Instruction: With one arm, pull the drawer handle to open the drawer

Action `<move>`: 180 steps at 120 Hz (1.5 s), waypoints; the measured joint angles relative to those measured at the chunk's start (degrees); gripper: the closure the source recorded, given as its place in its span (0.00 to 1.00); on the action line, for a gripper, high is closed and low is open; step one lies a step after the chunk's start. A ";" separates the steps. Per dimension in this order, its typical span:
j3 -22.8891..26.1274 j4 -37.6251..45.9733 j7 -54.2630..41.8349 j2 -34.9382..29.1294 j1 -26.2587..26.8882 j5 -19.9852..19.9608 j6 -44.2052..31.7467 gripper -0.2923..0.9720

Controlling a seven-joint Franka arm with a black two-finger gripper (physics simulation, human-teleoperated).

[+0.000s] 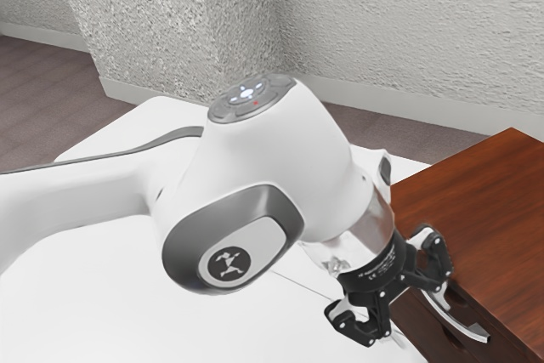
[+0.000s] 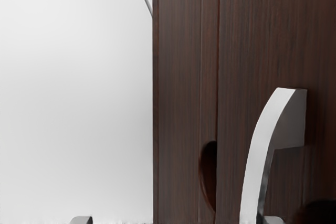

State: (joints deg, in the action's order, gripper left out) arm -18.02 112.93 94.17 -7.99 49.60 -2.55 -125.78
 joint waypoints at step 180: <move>-0.02 13.79 0.53 -12.48 0.06 1.49 -0.82 0.52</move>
State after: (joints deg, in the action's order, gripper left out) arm -18.04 126.73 94.70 -20.47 49.66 -1.06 -126.61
